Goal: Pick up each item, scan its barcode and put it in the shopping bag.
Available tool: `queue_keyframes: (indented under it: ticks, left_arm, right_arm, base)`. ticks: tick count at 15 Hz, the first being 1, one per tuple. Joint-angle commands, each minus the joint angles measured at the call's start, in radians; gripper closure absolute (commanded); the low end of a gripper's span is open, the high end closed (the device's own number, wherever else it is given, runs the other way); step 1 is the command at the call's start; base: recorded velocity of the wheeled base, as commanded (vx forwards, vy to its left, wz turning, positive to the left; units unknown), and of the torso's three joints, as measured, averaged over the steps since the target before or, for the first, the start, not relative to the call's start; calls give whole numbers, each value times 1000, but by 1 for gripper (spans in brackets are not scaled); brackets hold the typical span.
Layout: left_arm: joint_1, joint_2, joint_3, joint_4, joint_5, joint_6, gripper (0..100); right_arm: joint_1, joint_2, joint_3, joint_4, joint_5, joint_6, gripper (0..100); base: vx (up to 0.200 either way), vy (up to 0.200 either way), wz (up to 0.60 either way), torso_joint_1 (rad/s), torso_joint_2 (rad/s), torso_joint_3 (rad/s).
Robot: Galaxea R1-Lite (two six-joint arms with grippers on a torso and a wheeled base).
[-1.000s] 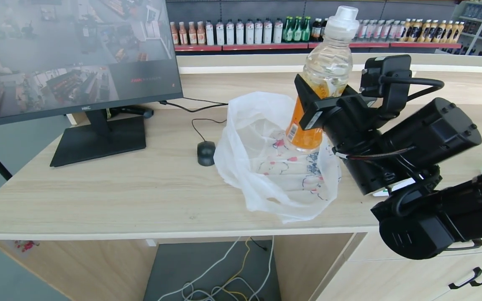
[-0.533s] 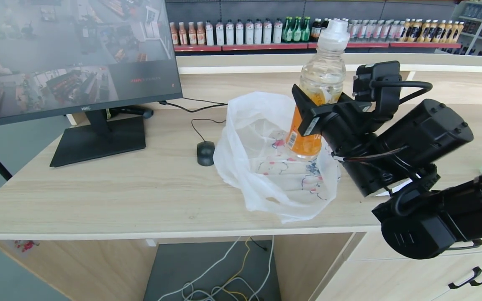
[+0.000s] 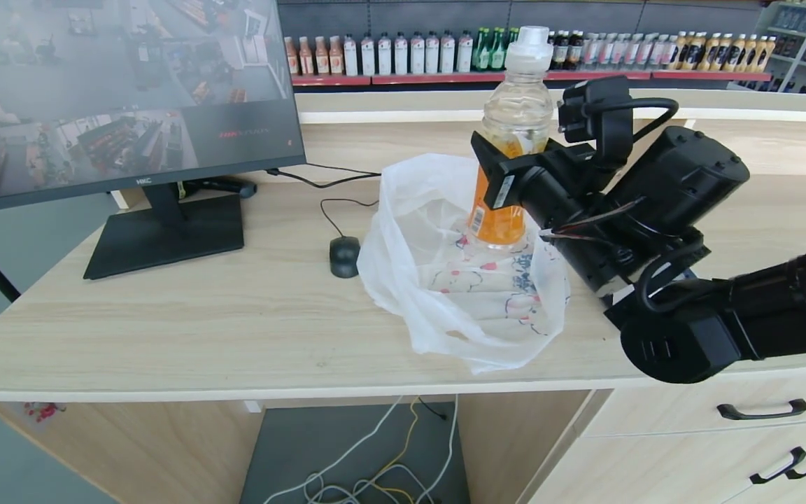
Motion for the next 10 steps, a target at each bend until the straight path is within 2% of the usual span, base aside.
queue_keyframes:
  ticks: [1, 6, 10]
  left_arm:
    - [0, 0, 0, -1, 0, -1, 0]
    - [0, 0, 0, -1, 0, 1, 0]
    - [0, 0, 0, -1, 0, 1, 0]
  right_arm:
    - [-6, 39, -53, 19, 0, 14, 100]
    - [-14, 73, -116, 76, 12, 49, 100]
    - [-53, 122, -234, 173, 74, 67, 100]
  base:
    - [0, 0, 0, 0, 0, 0]
    - [0, 0, 0, 0, 0, 0]
    - [0, 0, 0, 0, 0, 0]
